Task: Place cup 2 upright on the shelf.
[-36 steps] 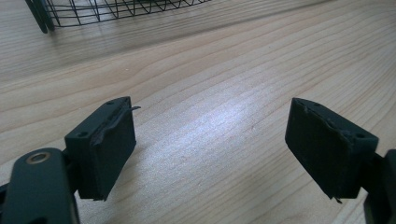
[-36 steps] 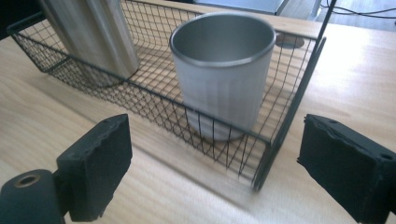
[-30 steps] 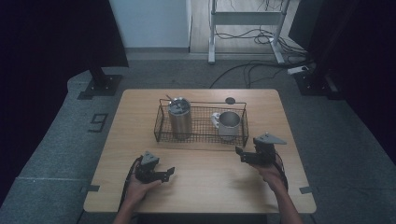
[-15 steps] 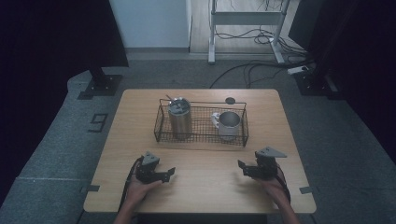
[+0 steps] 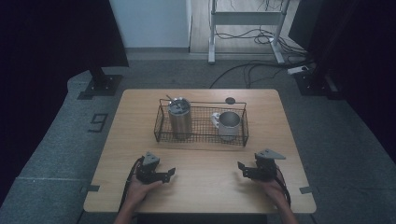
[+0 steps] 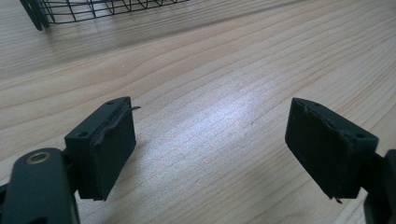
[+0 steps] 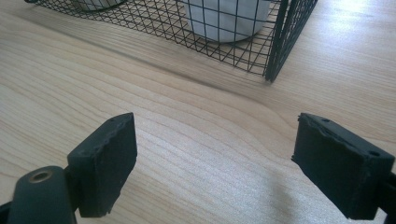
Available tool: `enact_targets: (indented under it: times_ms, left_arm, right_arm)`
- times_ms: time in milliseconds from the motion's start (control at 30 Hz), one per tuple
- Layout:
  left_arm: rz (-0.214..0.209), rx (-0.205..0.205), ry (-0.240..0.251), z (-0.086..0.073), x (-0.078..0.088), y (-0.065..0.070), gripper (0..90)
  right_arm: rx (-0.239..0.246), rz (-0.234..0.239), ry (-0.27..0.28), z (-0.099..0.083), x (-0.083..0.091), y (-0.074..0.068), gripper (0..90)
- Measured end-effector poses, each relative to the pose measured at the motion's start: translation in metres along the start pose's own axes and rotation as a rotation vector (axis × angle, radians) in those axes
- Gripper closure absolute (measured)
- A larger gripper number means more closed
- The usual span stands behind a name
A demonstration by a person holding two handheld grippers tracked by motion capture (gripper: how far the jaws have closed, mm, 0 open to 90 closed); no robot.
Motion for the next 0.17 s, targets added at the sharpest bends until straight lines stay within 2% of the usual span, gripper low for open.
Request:
enact_targets:
  times_ms: [167]
  left_arm:
    - [0.001, 0.002, 0.002, 0.0004, 0.0001, -0.0001, 16.4]
  right_arm:
    - [0.003, -0.002, 0.002, -0.0005, -0.0003, 0.0001, 13.1]
Point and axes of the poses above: each handheld gripper's, and its own axes: x roughly backward along the jaws, z roughly out of its top, y roughly to its right, the point moved 8 cm from there along -x, roughly forward along the jaws, and after that the axes turned 6 degrees about x, right-handed, at the moved point
